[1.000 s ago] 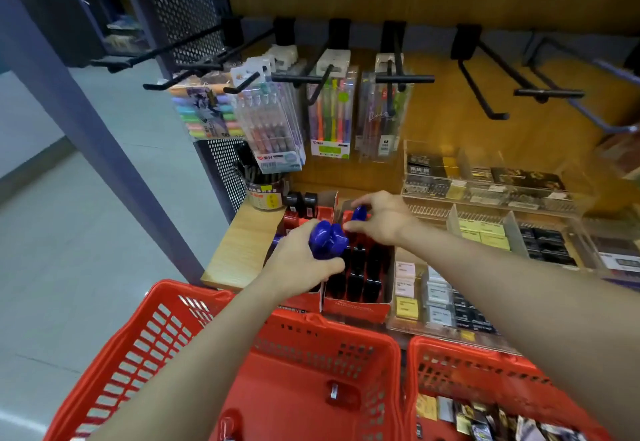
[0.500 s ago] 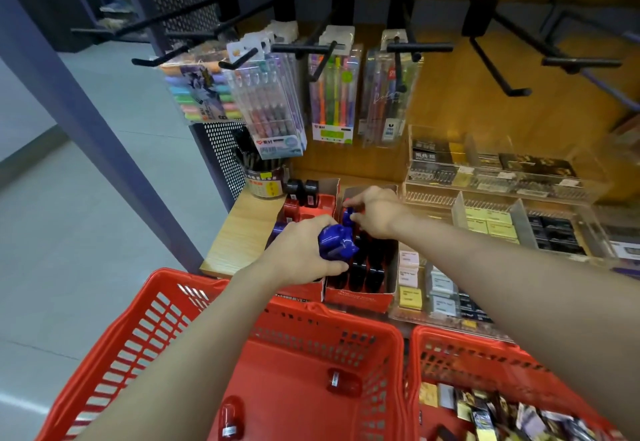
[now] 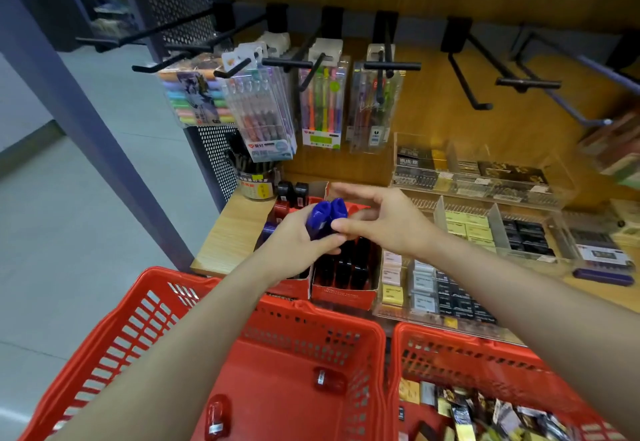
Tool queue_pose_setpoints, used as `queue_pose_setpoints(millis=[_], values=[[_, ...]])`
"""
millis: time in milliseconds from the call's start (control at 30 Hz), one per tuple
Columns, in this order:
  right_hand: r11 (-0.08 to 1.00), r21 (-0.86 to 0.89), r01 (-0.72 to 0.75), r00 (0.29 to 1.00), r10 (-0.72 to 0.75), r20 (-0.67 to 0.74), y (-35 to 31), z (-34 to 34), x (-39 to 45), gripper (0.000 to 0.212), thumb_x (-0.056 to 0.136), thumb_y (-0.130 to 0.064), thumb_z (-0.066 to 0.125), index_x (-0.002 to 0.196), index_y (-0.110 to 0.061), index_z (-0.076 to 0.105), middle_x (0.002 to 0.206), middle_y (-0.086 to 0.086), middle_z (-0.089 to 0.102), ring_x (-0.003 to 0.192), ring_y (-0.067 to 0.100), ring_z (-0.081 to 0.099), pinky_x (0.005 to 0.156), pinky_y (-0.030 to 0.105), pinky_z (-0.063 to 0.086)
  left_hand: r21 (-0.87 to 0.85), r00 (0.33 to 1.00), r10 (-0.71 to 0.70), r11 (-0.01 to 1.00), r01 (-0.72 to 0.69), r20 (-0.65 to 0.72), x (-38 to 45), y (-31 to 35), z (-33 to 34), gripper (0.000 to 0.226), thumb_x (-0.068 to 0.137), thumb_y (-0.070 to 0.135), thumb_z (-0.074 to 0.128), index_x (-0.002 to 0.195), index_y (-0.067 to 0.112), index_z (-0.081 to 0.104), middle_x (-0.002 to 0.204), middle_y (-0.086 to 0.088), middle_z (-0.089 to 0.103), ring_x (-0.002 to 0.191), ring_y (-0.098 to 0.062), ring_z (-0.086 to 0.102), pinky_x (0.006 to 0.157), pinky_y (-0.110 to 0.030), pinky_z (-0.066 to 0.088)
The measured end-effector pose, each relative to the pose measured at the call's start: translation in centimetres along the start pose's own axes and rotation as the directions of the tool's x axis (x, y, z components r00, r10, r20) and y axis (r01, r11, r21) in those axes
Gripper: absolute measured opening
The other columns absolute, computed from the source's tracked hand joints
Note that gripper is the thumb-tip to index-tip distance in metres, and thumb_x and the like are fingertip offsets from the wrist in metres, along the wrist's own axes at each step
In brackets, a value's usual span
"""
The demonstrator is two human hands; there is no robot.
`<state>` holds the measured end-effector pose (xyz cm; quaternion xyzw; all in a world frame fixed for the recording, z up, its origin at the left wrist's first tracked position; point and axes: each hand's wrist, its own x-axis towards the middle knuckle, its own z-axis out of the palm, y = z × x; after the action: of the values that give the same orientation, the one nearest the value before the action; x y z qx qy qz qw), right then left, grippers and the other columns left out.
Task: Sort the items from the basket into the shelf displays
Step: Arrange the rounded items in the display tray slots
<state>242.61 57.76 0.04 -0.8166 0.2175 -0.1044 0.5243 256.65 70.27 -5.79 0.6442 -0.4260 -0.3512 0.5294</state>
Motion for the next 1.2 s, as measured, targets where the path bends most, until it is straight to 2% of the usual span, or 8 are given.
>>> queue_pose_setpoints(millis=[133,267,333,433,700,900,1067,1200], values=[[0.996,-0.089,0.015,0.999,-0.018,-0.036,-0.1,-0.8,0.5,0.04,0.077,-0.024,0.083,0.114,-0.025,0.07,0.098,-0.008,0.074,0.076,0.006,0.071,0.076,0.018,0.057,0.13,0.999,0.026,0.991,-0.023,-0.023,0.0,0.1,0.0,0.031,0.082,0.037,0.075,0.109,0.047,0.063,0.103,0.018,0.072,0.099,0.0,0.066,0.088,-0.022,0.047],[0.926,-0.338,-0.167,0.959,0.073,-0.273,0.8,-2.5,2.2,0.042,0.072,-0.035,0.086,0.11,-0.033,0.067,0.081,-0.014,0.068,0.073,-0.001,0.063,0.061,0.002,0.043,-0.001,0.979,-0.011,1.0,0.011,-0.203,0.3,-0.6,-0.1,0.014,0.095,0.022,0.065,0.103,0.034,0.064,0.086,0.017,0.072,0.084,-0.002,0.068,0.087,-0.034,0.056],[0.862,-0.449,-0.236,0.96,0.136,-0.244,1.5,-2.3,3.2,0.05,0.071,-0.035,0.086,0.116,-0.028,0.066,0.095,-0.006,0.069,0.088,0.008,0.063,0.079,0.011,0.049,-0.029,0.976,-0.037,0.999,0.031,-0.216,0.5,-0.7,0.1,0.007,0.098,0.027,0.059,0.104,0.03,0.06,0.079,0.021,0.066,0.075,0.002,0.065,0.082,-0.033,0.058],[0.779,-0.567,-0.267,0.963,0.189,-0.194,2.1,-0.9,4.9,0.059,0.072,-0.035,0.086,0.125,-0.021,0.064,0.118,0.005,0.066,0.113,0.021,0.059,0.101,0.035,0.049,-0.035,0.984,-0.113,0.993,0.11,-0.135,0.7,-0.5,0.4,0.024,0.095,0.044,0.052,0.117,0.034,0.049,0.102,0.018,0.062,0.088,0.0,0.064,0.088,-0.032,0.05],[0.66,-0.697,-0.278,0.956,0.261,-0.135,3.0,0.9,6.7,0.045,0.081,-0.035,0.078,0.119,-0.013,0.068,0.112,0.008,0.069,0.104,0.022,0.064,0.092,0.033,0.053,0.07,0.988,-0.15,0.986,0.151,-0.02,0.7,-0.8,0.1,0.049,0.098,0.029,0.06,0.143,0.03,0.042,0.14,0.0,0.049,0.126,-0.01,0.05,0.115,-0.037,0.035],[0.736,-0.641,-0.218,0.97,0.238,-0.057,0.8,-1.2,5.8,0.039,0.105,-0.029,0.042,0.142,-0.022,0.05,0.138,0.009,0.055,0.125,0.024,0.054,0.108,0.035,0.039,-0.004,0.977,-0.061,0.998,0.061,-0.207,1.1,-0.6,0.5,0.054,0.085,0.015,0.077,0.135,0.025,0.057,0.13,0.0,0.06,0.12,-0.013,0.059,0.11,-0.038,0.044],[0.996,-0.072,-0.044,0.998,0.048,0.051,-0.4,-3.6,2.3,0.04,0.091,-0.042,0.065,0.129,-0.029,0.062,0.11,-0.003,0.073,0.088,0.009,0.073,0.082,0.024,0.059,-0.093,0.963,-0.04,0.996,0.016,-0.267,1.4,0.6,1.7,0.056,0.077,0.011,0.083,0.128,0.023,0.062,0.119,0.003,0.069,0.109,-0.004,0.065,0.101,-0.021,0.049],[0.984,-0.169,0.055,0.998,-0.05,0.031,0.4,-3.6,0.9,0.049,0.074,-0.034,0.082,0.121,-0.029,0.068,0.09,-0.019,0.073,0.078,-0.003,0.068,0.08,0.016,0.055,-0.082,0.971,-0.034,0.997,0.014,-0.239,1.4,1.2,3.4,0.056,0.073,0.008,0.085,0.122,0.022,0.063,0.115,0.001,0.071,0.108,-0.009,0.067,0.101,-0.027,0.051]])
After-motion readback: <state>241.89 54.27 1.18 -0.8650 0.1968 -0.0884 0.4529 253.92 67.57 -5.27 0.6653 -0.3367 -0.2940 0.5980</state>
